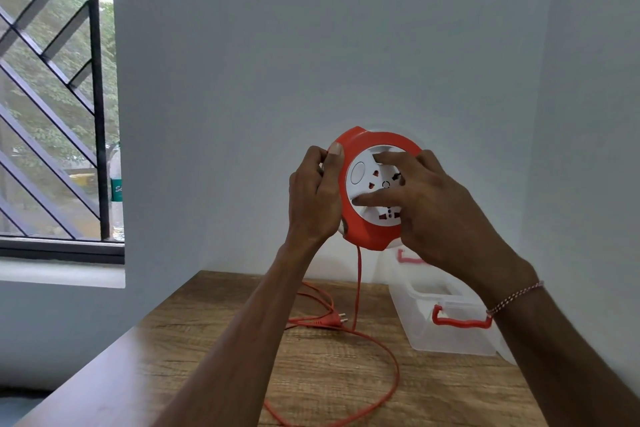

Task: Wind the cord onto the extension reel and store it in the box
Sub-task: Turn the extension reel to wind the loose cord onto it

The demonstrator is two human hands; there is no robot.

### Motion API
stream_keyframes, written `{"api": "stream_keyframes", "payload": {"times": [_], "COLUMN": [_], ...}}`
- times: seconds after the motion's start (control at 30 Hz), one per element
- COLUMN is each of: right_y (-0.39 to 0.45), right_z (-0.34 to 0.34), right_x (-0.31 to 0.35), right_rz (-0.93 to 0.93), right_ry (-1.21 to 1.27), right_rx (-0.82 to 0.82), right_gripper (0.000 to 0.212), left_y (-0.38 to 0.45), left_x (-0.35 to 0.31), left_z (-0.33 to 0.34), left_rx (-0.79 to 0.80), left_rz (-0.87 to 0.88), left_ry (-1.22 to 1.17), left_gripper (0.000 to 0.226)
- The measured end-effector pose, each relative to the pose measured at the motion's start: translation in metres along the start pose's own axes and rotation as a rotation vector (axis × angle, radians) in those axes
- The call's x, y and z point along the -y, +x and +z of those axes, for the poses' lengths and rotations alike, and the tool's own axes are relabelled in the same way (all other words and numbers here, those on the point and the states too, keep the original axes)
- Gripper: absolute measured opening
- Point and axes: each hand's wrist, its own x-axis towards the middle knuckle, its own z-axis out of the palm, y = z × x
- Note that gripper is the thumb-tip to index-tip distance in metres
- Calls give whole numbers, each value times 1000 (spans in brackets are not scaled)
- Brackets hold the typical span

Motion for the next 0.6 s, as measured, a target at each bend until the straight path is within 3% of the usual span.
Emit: {"api": "stream_keyframes", "payload": {"times": [0.3, 0.6], "right_y": [-2, -5], "right_z": [3, 15], "right_x": [4, -7], "right_rz": [67, 195], "right_ry": [-79, -4], "right_rx": [-61, -224], "right_gripper": [60, 64], "left_y": [-1, -2], "left_x": [2, -1], "left_z": [1, 1], "left_rx": [25, 20], "left_rz": [11, 5], "left_ry": [36, 17], "left_gripper": [33, 35]}}
